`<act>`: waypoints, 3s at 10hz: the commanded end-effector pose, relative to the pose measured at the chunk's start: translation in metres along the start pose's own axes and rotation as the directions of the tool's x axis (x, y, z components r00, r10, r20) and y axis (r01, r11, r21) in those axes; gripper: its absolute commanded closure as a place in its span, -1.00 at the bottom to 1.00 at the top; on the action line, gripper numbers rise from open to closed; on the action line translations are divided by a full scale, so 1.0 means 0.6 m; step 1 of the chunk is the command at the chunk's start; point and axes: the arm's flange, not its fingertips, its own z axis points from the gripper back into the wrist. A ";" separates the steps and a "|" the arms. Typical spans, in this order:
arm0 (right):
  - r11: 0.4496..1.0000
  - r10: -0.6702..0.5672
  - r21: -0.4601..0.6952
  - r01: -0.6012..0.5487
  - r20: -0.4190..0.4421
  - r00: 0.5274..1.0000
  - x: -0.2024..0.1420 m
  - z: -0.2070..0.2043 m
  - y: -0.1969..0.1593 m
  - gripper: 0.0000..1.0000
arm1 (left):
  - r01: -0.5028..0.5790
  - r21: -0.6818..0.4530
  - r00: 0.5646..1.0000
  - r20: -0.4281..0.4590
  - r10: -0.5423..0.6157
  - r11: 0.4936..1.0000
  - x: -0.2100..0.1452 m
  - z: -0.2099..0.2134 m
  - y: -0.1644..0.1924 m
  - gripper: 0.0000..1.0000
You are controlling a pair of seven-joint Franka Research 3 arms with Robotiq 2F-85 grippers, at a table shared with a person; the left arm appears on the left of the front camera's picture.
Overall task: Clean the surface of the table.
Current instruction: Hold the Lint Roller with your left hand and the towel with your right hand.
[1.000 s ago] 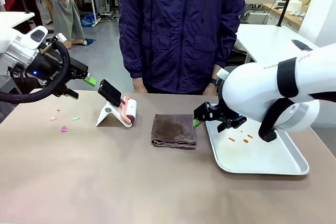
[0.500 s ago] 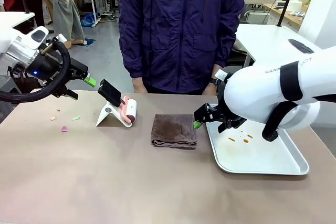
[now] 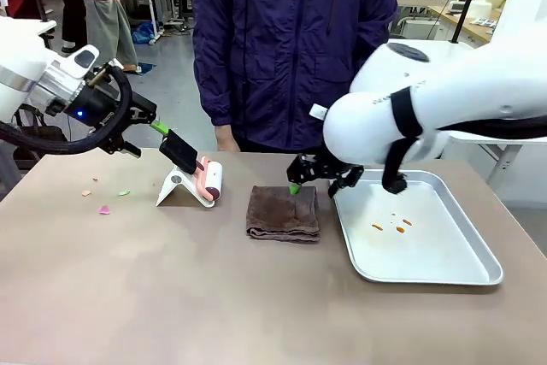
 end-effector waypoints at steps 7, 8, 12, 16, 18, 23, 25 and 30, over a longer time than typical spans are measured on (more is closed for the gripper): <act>0.970 -0.085 -0.238 0.056 -0.115 0.990 0.058 -0.094 0.050 -1.00 | -0.096 -0.084 0.995 -0.037 0.093 0.992 0.041 -0.054 0.017 -1.00; 0.959 -0.125 -0.270 0.091 -0.113 0.986 0.061 -0.104 0.047 -1.00 | -0.095 -0.090 0.995 -0.042 0.092 0.991 0.042 -0.057 0.018 -1.00; 0.931 -0.269 -0.274 0.240 -0.073 0.960 0.069 -0.138 0.044 -1.00 | -0.092 -0.101 0.995 -0.044 0.088 0.991 0.045 -0.062 0.025 -1.00; 0.924 -0.294 -0.283 0.259 -0.087 0.952 0.066 -0.141 0.036 -1.00 | -0.094 -0.116 0.995 -0.046 0.089 0.989 0.045 -0.073 0.025 -1.00; 0.926 -0.299 -0.270 0.263 -0.102 0.949 0.063 -0.139 0.035 -0.03 | -0.092 -0.126 0.996 -0.028 0.090 0.988 0.047 -0.076 0.025 0.20; 0.928 -0.297 -0.269 0.256 -0.125 0.946 0.063 -0.141 0.033 0.70 | -0.079 -0.129 0.997 -0.023 0.077 0.988 0.046 -0.075 0.023 0.95; 0.928 -0.299 -0.273 0.255 -0.132 0.945 0.063 -0.142 0.032 1.00 | -0.076 -0.134 0.997 -0.022 0.074 0.988 0.046 -0.074 0.022 1.00; 0.929 -0.301 -0.265 0.257 -0.137 0.944 0.063 -0.142 0.032 1.00 | -0.071 -0.141 0.997 -0.011 0.071 0.987 0.043 -0.071 0.019 1.00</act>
